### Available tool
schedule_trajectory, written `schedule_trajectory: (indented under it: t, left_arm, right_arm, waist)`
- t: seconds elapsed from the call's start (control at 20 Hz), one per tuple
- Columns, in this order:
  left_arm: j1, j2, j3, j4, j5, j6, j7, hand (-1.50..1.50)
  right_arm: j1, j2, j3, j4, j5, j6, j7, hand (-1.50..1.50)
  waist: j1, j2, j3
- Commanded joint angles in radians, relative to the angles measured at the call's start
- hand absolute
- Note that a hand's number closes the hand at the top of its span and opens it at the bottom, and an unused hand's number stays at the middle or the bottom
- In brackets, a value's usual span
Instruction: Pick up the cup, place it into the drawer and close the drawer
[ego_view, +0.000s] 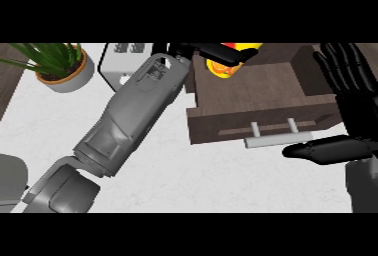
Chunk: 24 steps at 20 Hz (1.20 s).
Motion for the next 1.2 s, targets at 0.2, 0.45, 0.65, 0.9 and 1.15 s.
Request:
schedule_trajectory:
  t: [0.2, 0.45, 0.65, 0.9, 1.15]
  left_arm:
    - [0.014, 0.0, -0.131, 0.081, 0.037, -0.075, 0.027, 1.5]
    - [0.059, 0.0, -0.143, 0.043, 0.109, -0.05, -0.017, -1.5]
    - [0.08, 0.0, -0.11, 0.014, 0.187, -0.047, -0.076, -1.5]
    - [0.078, 0.0, -0.078, -0.057, 0.29, -0.088, -0.177, -1.5]
    - [0.067, 0.0, -0.058, -0.045, 0.341, -0.019, -0.242, -1.5]
  right_arm:
    - [-0.042, -0.009, 0.008, 0.025, -0.035, 0.043, -0.014, -1.5]
    - [-0.093, -0.002, 0.025, 0.052, -0.037, 0.05, -0.018, -1.5]
    - [-0.071, 0.033, 0.117, 0.024, -0.133, 0.159, -0.001, -1.5]
    - [-0.055, 0.002, 0.191, 0.049, -0.215, 0.318, 0.001, 1.5]
    - [-0.054, -0.144, 0.278, 0.041, -0.166, 0.456, 0.122, 1.5]
  waist:
    - [-0.073, 0.02, 0.001]
    - [-0.095, 0.026, -0.001]
    - [-0.107, 0.028, -0.001]
    - [-0.085, 0.021, -0.002]
    - [-0.051, 0.007, -0.003]
